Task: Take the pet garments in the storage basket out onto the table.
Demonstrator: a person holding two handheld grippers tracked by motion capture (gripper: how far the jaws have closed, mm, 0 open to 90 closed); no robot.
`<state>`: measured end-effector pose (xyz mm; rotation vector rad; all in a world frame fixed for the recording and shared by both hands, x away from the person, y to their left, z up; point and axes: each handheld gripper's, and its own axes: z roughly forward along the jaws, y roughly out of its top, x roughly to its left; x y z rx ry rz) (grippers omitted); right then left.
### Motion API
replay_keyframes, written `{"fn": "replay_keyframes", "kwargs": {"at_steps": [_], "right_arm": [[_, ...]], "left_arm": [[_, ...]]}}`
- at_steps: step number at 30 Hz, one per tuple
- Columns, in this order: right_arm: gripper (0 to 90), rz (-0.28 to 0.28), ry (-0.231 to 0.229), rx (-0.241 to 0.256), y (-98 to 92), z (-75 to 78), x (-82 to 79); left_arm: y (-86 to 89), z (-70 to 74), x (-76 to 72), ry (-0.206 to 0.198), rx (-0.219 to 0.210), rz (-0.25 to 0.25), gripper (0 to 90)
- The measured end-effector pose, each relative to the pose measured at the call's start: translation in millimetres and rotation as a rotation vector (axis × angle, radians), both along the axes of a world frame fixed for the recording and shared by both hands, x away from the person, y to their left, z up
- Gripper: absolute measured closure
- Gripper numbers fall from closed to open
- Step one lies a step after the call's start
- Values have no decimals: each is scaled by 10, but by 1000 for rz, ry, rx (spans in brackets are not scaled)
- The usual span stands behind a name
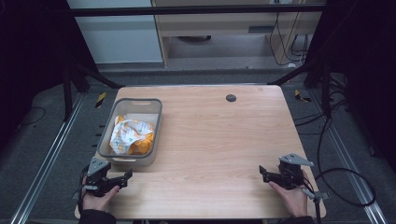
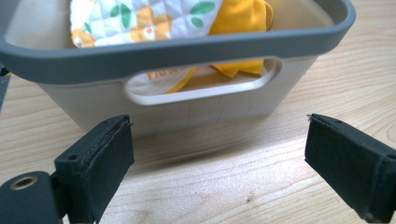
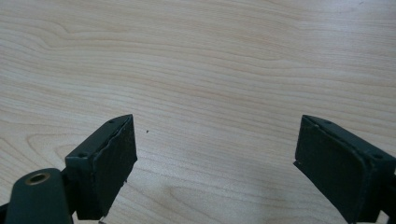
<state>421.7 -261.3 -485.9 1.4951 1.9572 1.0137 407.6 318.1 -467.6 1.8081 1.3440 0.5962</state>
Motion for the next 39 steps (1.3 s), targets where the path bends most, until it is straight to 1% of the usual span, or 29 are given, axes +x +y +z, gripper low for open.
{"fn": "replay_keyframes", "kwargs": {"at_steps": [1, 5, 6, 7, 11, 14, 16, 18, 19, 21, 28, 32, 35, 36, 39], "right_arm": [[125, 0, -5, -5, -5, 1, -1], [126, -5, -14, -2, -7, 7, -4], [126, -8, -16, -2, -8, 10, -3], [126, -8, -16, -2, -8, 10, -3], [126, -9, -19, 0, -5, 17, -8], [125, -10, -28, -12, 0, 19, -11], [124, -11, -26, -8, 11, 20, -17], [124, -9, -24, -7, 15, 17, -17], [125, -2, -24, -12, 21, 9, -15], [128, 3, -25, -10, 28, 9, -19], [134, 14, -29, -14, 48, 1, -46], [134, 19, -33, -18, 63, -1, -60], [136, 17, -35, -16, 61, 0, -61], [136, 13, -35, -16, 59, 1, -65], [136, 14, -41, -19, 57, 3, -68]], "left_arm": [[7, 11, -5, -2, -5, 4, 77], [24, 49, -22, -12, -18, 14, 79], [35, 82, -36, -24, -28, 16, 83], [35, 82, -36, -24, -28, 16, 83], [36, 153, -63, -45, -46, 16, 85], [50, 236, -79, -65, -56, 13, 87], [68, 286, -92, -75, -74, 15, 90], [76, 305, -98, -78, -79, 15, 97], [100, 363, -114, -93, -91, 11, 105], [113, 405, -120, -102, -93, 8, 107], [120, 494, -87, -98, -92, -11, 113], [96, 581, -55, -108, -92, -29, 114], [86, 609, -41, -110, -89, -32, 114], [88, 629, -31, -113, -83, -35, 115], [106, 697, 2, -125, -87, -35, 115]]}}
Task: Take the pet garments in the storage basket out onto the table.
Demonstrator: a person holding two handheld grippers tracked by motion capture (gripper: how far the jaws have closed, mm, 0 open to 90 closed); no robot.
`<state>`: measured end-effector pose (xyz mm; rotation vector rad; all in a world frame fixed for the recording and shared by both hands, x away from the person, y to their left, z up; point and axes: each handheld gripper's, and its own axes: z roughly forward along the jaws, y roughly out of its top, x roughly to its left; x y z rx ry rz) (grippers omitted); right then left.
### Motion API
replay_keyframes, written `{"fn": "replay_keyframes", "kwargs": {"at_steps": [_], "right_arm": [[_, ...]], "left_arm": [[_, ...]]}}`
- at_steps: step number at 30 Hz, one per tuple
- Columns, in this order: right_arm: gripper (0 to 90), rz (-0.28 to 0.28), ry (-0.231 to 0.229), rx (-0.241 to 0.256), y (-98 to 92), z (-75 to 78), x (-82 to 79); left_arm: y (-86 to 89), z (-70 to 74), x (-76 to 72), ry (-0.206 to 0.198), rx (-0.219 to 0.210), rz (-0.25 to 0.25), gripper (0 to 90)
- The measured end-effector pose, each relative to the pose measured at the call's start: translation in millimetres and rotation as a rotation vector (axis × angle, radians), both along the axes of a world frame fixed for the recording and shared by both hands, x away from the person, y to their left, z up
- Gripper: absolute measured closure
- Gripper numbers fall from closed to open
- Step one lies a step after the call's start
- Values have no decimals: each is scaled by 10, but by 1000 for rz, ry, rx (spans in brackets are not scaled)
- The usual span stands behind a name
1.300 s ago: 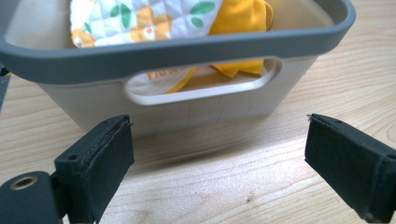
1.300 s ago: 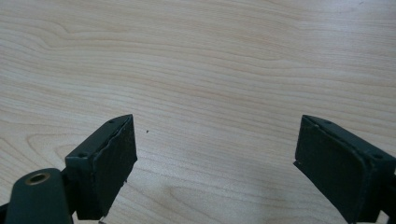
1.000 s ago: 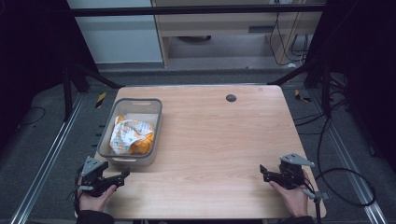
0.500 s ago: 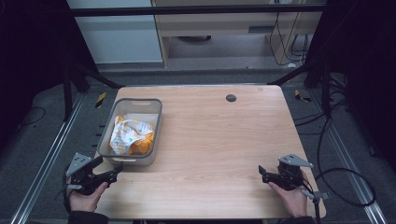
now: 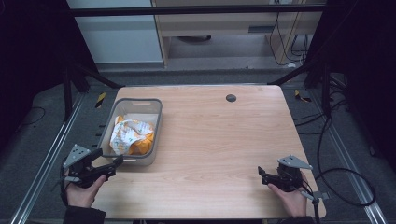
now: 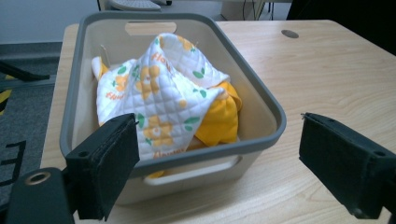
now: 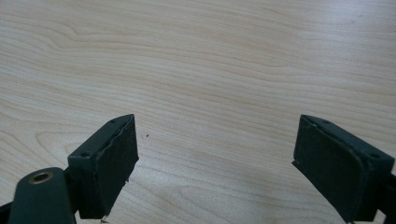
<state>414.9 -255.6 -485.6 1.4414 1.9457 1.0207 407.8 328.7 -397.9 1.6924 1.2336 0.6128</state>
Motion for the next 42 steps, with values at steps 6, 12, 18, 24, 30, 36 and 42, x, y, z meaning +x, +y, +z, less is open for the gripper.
{"fn": "replay_keyframes", "kwargs": {"at_steps": [6, 12, 18, 24, 30, 36, 42], "right_arm": [[138, 3, -3, -3, -3, -2, 0], [138, 2, -2, -2, -11, -2, 0], [137, 3, 0, -4, -7, -4, 1], [137, 7, -2, -6, -1, -2, 3], [137, 5, 0, -4, -4, -1, 6], [138, 7, 4, -2, -3, -4, 0], [138, 6, 3, 1, -5, -2, -1]], "left_arm": [[48, 130, 107, -14, -8, -4, 121], [74, 214, 229, -6, 19, -6, 128], [101, 269, 398, 9, 33, 0, 140], [115, 316, 515, 18, 54, 9, 146], [105, 343, 632, 35, 79, 10, 148], [51, 366, 787, 54, 118, 2, 148], [24, 407, 919, 64, 144, -4, 154]]}}
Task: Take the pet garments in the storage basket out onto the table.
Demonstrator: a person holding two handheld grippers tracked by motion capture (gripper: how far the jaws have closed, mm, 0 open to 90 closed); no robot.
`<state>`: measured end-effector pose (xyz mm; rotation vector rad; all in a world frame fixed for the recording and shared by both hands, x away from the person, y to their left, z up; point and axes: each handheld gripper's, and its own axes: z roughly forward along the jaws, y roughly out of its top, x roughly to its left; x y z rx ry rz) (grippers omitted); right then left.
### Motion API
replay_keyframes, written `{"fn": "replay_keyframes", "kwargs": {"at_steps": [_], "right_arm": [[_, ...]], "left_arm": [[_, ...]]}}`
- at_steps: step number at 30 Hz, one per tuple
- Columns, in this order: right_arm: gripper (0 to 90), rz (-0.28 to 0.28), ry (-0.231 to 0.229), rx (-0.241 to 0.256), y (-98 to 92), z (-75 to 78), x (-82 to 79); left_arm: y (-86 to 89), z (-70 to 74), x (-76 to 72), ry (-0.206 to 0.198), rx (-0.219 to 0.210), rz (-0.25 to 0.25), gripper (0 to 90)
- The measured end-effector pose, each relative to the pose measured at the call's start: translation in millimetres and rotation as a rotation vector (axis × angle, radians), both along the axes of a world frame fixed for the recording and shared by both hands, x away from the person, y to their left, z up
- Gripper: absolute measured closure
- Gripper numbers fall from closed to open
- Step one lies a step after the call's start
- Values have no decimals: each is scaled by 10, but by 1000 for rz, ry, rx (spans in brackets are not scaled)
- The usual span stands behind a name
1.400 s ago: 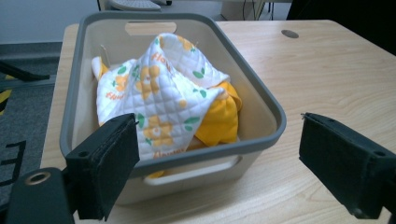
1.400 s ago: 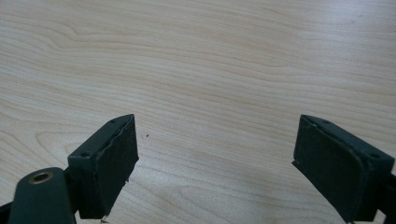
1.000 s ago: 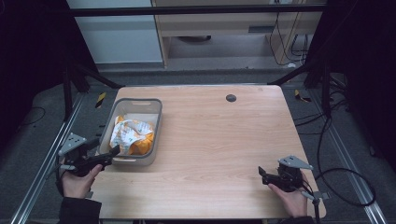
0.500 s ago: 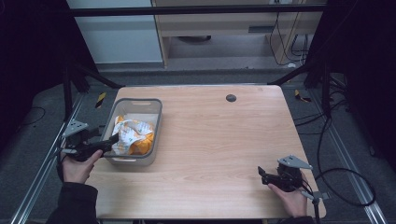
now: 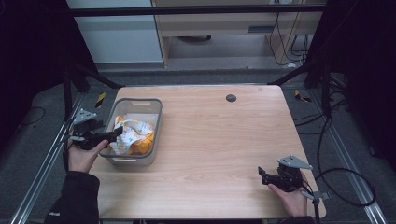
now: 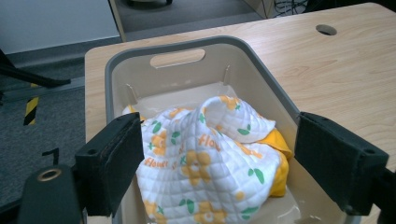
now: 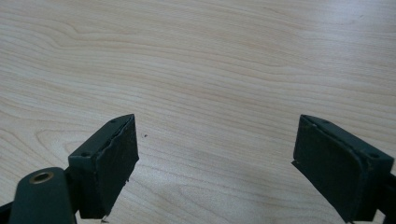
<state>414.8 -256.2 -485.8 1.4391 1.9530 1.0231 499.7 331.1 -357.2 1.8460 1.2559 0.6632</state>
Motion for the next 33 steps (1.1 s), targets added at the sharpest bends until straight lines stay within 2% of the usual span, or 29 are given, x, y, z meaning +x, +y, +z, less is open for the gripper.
{"fn": "replay_keyframes", "kwargs": {"at_steps": [1, 6, 8, 14, 29, 33], "right_arm": [[138, 1, -1, -5, -4, -1, 3], [140, 3, 6, 0, 2, -2, 6], [142, 6, 5, -1, 3, -1, 4], [145, 6, 6, 0, 3, -2, 5], [153, 9, 19, 1, -1, -13, 9], [156, 13, 24, 1, 5, -14, 8]], "left_arm": [[-14, 21, 30, 13, 0, -5, 157], [-27, 58, 94, 10, 12, -12, 164], [-34, 73, 150, 28, 18, -8, 164], [-58, 99, 238, 38, 27, -16, 174], [-92, 43, 516, 116, 75, -9, 202], [-103, 15, 584, 149, 93, -14, 215]]}}
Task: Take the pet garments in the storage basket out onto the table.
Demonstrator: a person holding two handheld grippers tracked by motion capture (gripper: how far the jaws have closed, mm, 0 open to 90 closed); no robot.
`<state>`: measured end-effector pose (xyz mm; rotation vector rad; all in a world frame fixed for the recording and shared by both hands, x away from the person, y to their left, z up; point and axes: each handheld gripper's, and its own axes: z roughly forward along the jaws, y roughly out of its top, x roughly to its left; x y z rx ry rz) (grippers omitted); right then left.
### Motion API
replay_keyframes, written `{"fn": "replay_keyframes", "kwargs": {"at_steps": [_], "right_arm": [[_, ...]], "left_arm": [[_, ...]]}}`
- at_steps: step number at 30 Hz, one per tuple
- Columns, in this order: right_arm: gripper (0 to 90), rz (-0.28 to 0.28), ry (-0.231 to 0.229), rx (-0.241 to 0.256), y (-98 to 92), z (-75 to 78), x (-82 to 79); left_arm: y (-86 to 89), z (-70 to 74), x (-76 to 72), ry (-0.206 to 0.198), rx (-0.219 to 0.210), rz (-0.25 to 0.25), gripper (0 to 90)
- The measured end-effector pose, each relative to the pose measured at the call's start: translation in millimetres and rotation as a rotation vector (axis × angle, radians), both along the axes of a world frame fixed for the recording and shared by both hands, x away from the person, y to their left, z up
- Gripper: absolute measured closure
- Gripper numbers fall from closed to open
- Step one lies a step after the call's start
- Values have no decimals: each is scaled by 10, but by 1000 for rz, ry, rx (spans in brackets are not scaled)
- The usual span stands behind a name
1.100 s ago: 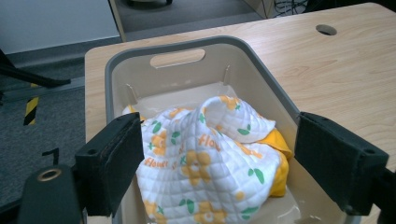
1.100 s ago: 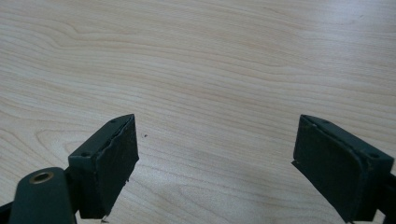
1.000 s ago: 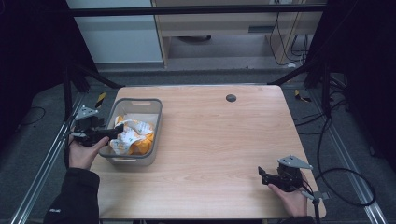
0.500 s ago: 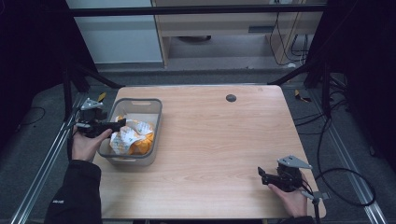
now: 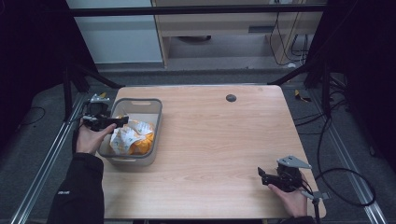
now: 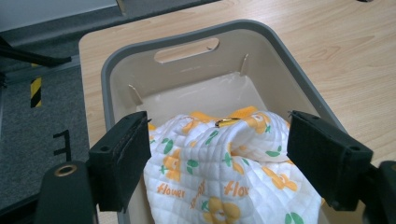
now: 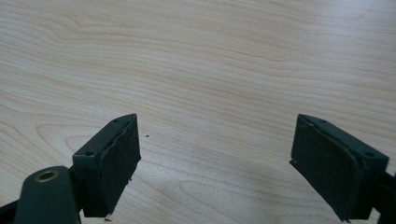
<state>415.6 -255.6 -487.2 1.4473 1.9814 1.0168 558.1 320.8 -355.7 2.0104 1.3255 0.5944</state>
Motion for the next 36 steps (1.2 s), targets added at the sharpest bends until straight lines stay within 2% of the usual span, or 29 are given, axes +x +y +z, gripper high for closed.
{"fn": "replay_keyframes", "kwargs": {"at_steps": [7, 10, 16, 19, 20, 25, 32, 36], "right_arm": [[159, 10, -5, -12, 7, -4, 7], [164, 14, -1, -11, 14, -6, 7], [165, 18, 6, -9, 21, -6, 6], [165, 22, 4, -19, 19, -14, 10], [165, 22, 9, -17, 23, -17, 14], [167, 29, 15, -16, 31, -16, 11], [168, 34, 17, -27, 33, -27, 18], [168, 37, 20, -29, 33, -28, 20]], "left_arm": [[-14, -30, 57, 37, 28, -18, 243], [-31, -61, 85, 71, 43, -35, 256], [-60, -104, 116, 100, 62, -50, 288], [-63, -132, 143, 124, 64, -49, 320], [-67, -147, 151, 139, 68, -65, 327], [-75, -189, 173, 156, 85, -72, 356], [-119, -276, 206, 205, 115, -73, 451], [-123, -312, 214, 226, 111, -84, 551]]}}
